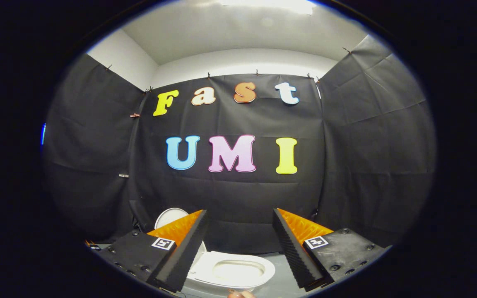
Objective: Open the toilet lid.
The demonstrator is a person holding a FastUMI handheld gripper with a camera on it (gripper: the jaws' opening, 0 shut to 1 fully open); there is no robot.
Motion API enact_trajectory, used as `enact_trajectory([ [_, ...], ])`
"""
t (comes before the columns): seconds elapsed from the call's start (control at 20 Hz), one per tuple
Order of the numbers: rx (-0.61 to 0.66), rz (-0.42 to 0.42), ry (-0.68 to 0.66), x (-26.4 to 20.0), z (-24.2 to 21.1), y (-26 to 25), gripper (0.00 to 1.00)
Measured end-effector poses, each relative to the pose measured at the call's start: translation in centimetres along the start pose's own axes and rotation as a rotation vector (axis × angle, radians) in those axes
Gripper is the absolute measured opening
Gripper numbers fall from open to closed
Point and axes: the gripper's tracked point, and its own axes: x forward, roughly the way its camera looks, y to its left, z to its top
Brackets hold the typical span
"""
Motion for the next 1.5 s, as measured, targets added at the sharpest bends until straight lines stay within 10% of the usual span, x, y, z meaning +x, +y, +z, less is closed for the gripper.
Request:
enact_trajectory([
  [1.5, 0.024, 0.038, -0.055, -3.3, 2.1, -2.6, 0.97],
])
